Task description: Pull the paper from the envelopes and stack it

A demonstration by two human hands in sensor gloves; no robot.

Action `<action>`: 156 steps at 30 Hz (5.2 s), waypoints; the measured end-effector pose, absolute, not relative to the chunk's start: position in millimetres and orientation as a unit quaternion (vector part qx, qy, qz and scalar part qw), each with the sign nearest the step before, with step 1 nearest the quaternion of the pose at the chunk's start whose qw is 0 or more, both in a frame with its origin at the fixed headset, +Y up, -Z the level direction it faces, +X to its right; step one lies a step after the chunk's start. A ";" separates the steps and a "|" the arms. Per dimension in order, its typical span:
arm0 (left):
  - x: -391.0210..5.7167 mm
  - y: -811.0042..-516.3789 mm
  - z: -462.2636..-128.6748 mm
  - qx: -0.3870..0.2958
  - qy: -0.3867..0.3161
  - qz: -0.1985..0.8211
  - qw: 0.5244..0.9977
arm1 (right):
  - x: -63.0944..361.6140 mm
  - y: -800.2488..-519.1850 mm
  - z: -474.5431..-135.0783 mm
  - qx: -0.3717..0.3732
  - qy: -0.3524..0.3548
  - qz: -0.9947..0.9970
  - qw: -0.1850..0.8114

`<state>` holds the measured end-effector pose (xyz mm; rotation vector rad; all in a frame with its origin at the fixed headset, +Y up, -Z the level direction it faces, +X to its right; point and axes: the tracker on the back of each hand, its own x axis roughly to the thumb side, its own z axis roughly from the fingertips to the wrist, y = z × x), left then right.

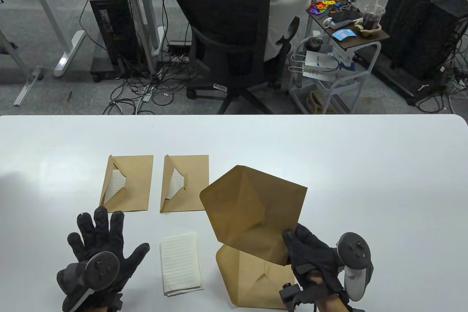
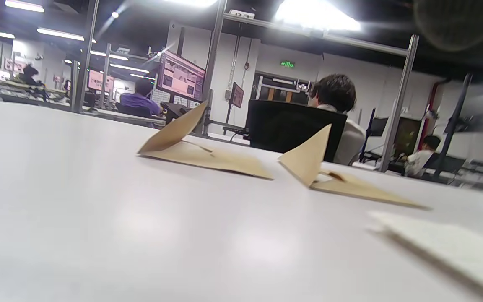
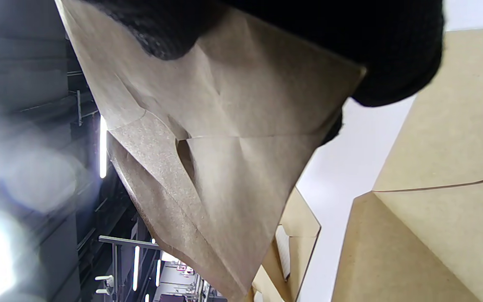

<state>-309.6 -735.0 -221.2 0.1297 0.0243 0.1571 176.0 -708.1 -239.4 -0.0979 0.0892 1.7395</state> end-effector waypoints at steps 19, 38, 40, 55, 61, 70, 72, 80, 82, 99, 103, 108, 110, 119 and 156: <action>-307.4 -750.2 -226.2 -0.007 0.024 0.116 0.993 | 192.2 -752.0 -238.2 -0.125 0.225 0.791 0.555; -311.6 -753.0 -226.3 -0.010 0.024 0.135 0.991 | 161.1 -762.3 -228.5 -0.149 0.137 0.932 0.302; -311.5 -753.3 -225.8 -0.009 0.024 0.137 0.990 | 163.5 -760.0 -228.4 -0.161 0.116 0.941 0.274; -306.8 -753.6 -224.9 -0.009 0.014 0.133 0.991 | 178.0 -697.4 -217.5 -0.104 -0.163 0.942 0.274; -308.7 -749.9 -223.9 -0.001 0.012 0.136 0.991 | 181.2 -677.9 -223.2 -0.061 -0.213 0.960 0.169; -304.2 -751.6 -224.9 -0.009 0.002 0.132 0.991 | 190.7 -725.6 -240.9 -0.057 -0.097 0.982 0.149; -302.7 -752.2 -225.5 -0.012 0.000 0.130 0.991 | 191.5 -724.1 -240.3 -0.058 -0.105 0.981 0.151; -299.9 -752.5 -223.6 -0.012 0.001 0.126 0.992 | 192.5 -729.9 -240.8 -0.058 -0.084 0.981 0.166; -300.3 -751.9 -223.3 -0.010 0.003 0.125 0.992 | 192.0 -731.7 -242.3 -0.057 -0.078 0.982 0.163; -249.9 -737.7 -320.6 -0.030 0.050 0.144 0.988 | 197.6 -727.1 -239.7 -0.053 -0.085 0.973 0.206; -228.2 -738.9 -354.1 -0.057 0.074 0.112 0.989 | 197.5 -728.7 -240.8 -0.048 -0.074 0.974 0.208; -217.7 -750.7 -388.0 -0.100 0.128 0.057 0.985 | 195.7 -728.2 -240.0 -0.040 -0.073 0.974 0.210; -217.0 -756.4 -394.9 -0.107 0.139 0.042 0.984 | 194.4 -728.0 -239.3 -0.036 -0.074 0.974 0.210; -205.2 -773.1 -398.2 -0.104 0.146 -0.012 0.984 | 191.1 -729.5 -239.0 -0.029 -0.065 0.975 0.210; -241.8 -681.5 -337.0 0.073 0.119 0.145 0.980 | 190.4 -729.9 -238.4 -0.030 -0.051 0.972 0.226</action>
